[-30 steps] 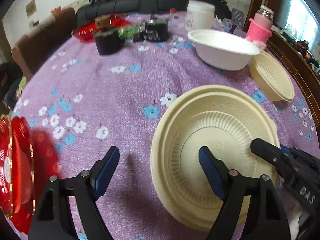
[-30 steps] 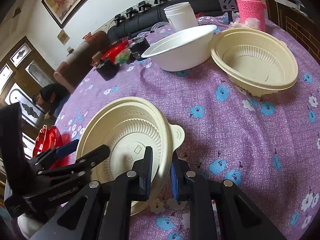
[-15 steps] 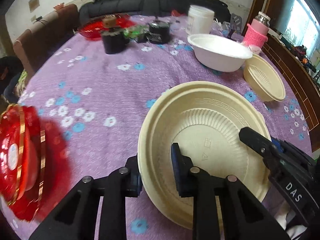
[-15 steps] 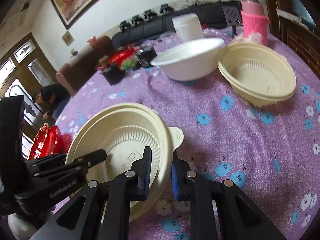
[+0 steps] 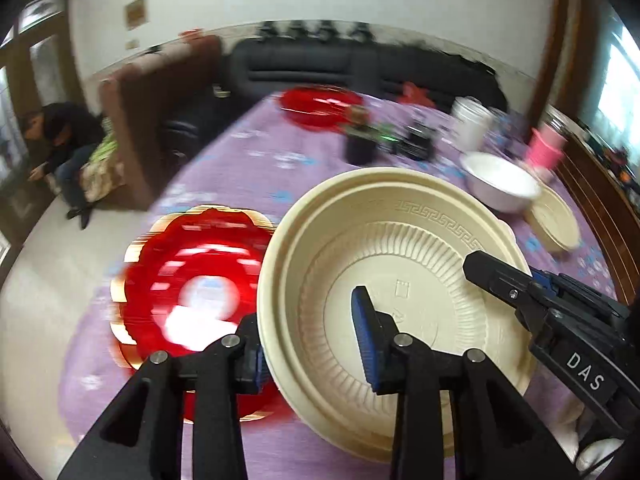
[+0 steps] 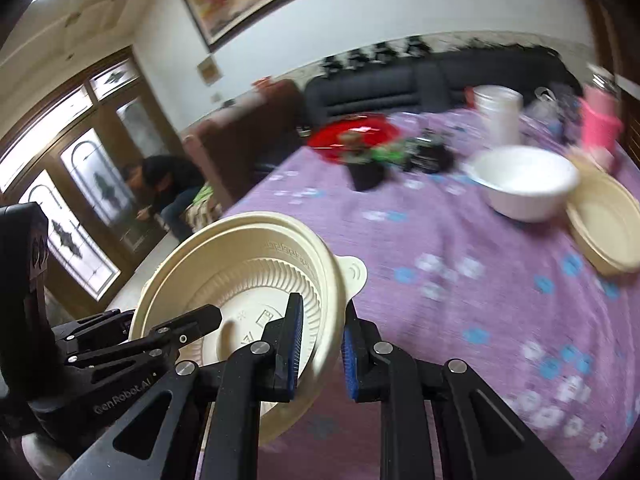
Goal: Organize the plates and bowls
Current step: 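Carry the beige plate with the right gripper onto the red plates, release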
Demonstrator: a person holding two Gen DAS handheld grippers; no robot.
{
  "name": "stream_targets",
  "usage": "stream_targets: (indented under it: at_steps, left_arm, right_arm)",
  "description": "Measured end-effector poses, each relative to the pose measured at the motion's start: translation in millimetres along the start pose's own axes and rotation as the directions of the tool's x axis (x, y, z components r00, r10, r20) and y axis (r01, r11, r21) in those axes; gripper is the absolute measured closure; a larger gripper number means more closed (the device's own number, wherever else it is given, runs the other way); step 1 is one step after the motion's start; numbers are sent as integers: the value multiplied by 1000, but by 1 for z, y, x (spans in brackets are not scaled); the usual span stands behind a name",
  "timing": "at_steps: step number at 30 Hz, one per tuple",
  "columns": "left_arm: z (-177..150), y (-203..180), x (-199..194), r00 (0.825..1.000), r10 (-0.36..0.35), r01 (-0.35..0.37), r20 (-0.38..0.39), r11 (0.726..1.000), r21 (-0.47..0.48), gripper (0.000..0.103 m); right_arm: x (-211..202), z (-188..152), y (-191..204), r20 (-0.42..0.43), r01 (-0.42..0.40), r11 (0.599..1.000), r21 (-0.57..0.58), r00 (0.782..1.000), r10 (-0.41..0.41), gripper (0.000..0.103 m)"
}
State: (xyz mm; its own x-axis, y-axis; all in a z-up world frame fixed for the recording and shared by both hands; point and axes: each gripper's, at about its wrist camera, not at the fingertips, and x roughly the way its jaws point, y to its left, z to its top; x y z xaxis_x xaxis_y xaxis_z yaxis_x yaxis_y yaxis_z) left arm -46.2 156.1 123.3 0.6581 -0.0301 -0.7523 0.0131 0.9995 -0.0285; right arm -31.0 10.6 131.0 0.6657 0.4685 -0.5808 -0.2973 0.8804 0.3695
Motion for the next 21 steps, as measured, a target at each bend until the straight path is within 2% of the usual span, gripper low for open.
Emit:
stream_targets:
  at_steps: [5,9,14,16,21]
  left_arm:
    - [7,57,2,997,75,-75,-3,995,-59,67]
    - [12,93,23,993,106,-110,-51,990,-91,67]
    - [13,113,47,986,129,-141,-107,984,-108,66]
    - [11,115,55,982,142,-155,-127,983,-101,62]
    - [9,118,52,984,130,-142,-126,985,-98,54]
  right_arm:
    - [45,19,62,-54,-32,997,-68,998,28,83]
    - [79,22,92,-89,-1,992,-125,996,-10,83]
    - [114,19,103,-140,30,987,-156,989,-52,83]
    - [123,16,104,-153,41,985,-165,986,-67,83]
    - [133,6,105,-175,54,980,-193,981,-88,83]
